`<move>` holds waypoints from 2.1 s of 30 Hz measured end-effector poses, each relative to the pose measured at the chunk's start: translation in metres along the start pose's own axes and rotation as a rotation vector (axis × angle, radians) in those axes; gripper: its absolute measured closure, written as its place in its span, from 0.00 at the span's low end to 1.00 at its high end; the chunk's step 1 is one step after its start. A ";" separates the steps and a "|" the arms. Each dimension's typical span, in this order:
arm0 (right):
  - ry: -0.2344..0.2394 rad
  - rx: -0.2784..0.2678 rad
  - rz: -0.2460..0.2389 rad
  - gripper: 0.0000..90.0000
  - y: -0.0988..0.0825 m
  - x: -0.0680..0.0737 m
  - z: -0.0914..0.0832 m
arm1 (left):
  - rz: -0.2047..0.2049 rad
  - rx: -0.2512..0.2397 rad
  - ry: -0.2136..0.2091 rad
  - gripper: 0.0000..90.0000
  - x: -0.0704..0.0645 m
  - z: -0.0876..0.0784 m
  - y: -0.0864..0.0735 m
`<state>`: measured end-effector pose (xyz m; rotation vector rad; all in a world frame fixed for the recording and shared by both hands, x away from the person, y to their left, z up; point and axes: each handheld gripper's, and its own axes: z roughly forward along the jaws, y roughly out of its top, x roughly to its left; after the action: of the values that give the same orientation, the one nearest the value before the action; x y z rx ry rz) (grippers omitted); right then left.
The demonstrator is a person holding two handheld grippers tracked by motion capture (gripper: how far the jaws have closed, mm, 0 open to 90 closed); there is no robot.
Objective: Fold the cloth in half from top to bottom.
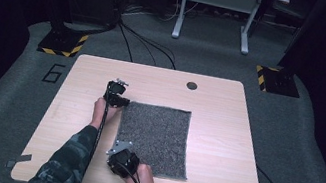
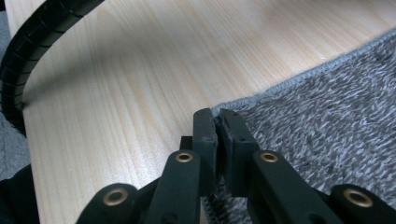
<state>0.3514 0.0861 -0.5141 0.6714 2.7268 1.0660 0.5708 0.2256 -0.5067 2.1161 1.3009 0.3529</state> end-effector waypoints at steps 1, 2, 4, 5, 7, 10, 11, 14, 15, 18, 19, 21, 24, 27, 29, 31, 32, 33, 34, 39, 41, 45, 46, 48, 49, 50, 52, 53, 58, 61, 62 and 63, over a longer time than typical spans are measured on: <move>-0.003 -0.008 0.001 0.96 -0.001 -0.001 -0.001 | 0.004 -0.004 0.000 0.99 0.000 0.000 0.000; -0.001 -0.018 0.022 0.96 -0.001 0.000 -0.002 | 0.003 0.002 0.000 0.99 -0.001 0.000 0.000; -0.004 -0.034 0.022 0.96 -0.002 -0.001 -0.007 | 0.003 -0.006 0.002 0.99 -0.002 -0.002 0.001; -0.008 -0.039 0.026 0.96 -0.001 -0.001 -0.010 | 0.005 -0.006 0.002 0.99 -0.002 -0.004 0.002; -0.010 -0.039 0.024 0.96 0.000 -0.003 -0.018 | 0.015 -0.015 0.003 0.99 -0.003 -0.009 0.005; -0.011 -0.065 0.035 0.96 0.000 -0.007 -0.025 | 0.017 -0.031 -0.001 0.99 -0.004 -0.017 0.011; -0.017 -0.085 0.037 0.96 0.000 -0.010 -0.027 | 0.023 -0.032 -0.002 0.99 -0.004 -0.019 0.014; -0.030 -0.118 0.052 0.97 0.003 -0.013 -0.034 | 0.049 -0.029 0.015 0.99 -0.006 -0.027 0.020; -0.029 -0.115 0.059 0.97 0.004 -0.013 -0.036 | 0.044 -0.030 0.010 0.99 -0.006 -0.029 0.022; -0.031 -0.137 0.060 0.97 0.005 -0.012 -0.042 | 0.031 -0.049 0.008 0.99 -0.004 -0.036 0.028; -0.027 -0.141 0.054 0.97 0.005 -0.014 -0.043 | 0.035 -0.054 0.012 0.99 -0.004 -0.038 0.031; -0.029 -0.148 0.064 0.97 0.004 -0.015 -0.045 | 0.039 -0.053 0.006 0.99 -0.004 -0.042 0.034; -0.032 -0.165 0.074 0.97 0.006 -0.016 -0.050 | 0.048 -0.055 0.012 0.99 -0.006 -0.046 0.039; -0.033 -0.182 0.078 0.97 0.007 -0.017 -0.055 | 0.058 -0.047 0.019 1.00 -0.008 -0.047 0.044; -0.031 -0.192 0.079 0.97 0.007 -0.017 -0.059 | 0.062 -0.051 0.027 1.00 -0.011 -0.047 0.047; -0.035 -0.206 0.082 0.97 0.008 -0.017 -0.063 | 0.065 -0.051 0.032 1.00 -0.012 -0.049 0.051; -0.036 -0.215 0.086 0.97 0.008 -0.017 -0.065 | 0.069 -0.046 0.032 0.99 -0.011 -0.051 0.054; -0.037 -0.225 0.089 0.97 0.008 -0.017 -0.067 | 0.074 -0.051 0.037 0.99 -0.011 -0.053 0.056; -0.037 -0.225 0.087 0.97 0.009 -0.018 -0.069 | 0.081 -0.049 0.048 1.00 -0.012 -0.055 0.058; -0.032 -0.279 0.095 0.97 0.020 -0.021 -0.076 | 0.108 -0.034 0.082 0.99 -0.011 -0.065 0.070; -0.030 -0.294 0.101 0.97 0.024 -0.021 -0.079 | 0.103 -0.030 0.086 0.99 -0.010 -0.071 0.074; -0.024 -0.322 0.094 0.97 0.030 -0.018 -0.083 | 0.114 -0.042 0.091 0.99 -0.011 -0.079 0.082; -0.024 -0.328 0.094 0.97 0.030 -0.017 -0.085 | 0.116 -0.042 0.092 0.99 -0.012 -0.079 0.083; -0.025 -0.333 0.099 0.97 0.027 -0.017 -0.087 | 0.122 -0.036 0.091 0.99 -0.015 -0.079 0.086; -0.027 -0.334 0.105 0.97 0.025 -0.017 -0.088 | 0.120 -0.039 0.083 0.99 -0.017 -0.078 0.087; -0.030 -0.335 0.109 0.97 0.023 -0.018 -0.089 | 0.124 -0.037 0.080 0.99 -0.020 -0.078 0.088; -0.037 -0.329 0.117 0.97 0.016 -0.020 -0.092 | 0.138 -0.033 0.071 0.99 -0.027 -0.074 0.091; -0.041 -0.328 0.120 0.97 0.014 -0.020 -0.093 | 0.143 -0.034 0.070 0.99 -0.030 -0.072 0.093; -0.065 -0.316 0.152 0.97 -0.003 -0.026 -0.100 | 0.167 -0.032 0.052 0.99 -0.050 -0.061 0.098; -0.083 -0.305 0.163 0.97 -0.013 -0.029 -0.105 | 0.178 -0.024 0.041 0.99 -0.061 -0.052 0.101; -0.091 -0.305 0.167 0.97 -0.016 -0.029 -0.106 | 0.181 -0.024 0.037 0.99 -0.063 -0.049 0.102; -0.091 -0.303 0.172 0.97 -0.018 -0.030 -0.107 | 0.182 -0.024 0.031 0.99 -0.067 -0.046 0.102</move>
<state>0.3415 -0.0048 -0.4485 0.8886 2.3934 1.4105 0.5869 0.1514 -0.4002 2.2219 1.1184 0.4773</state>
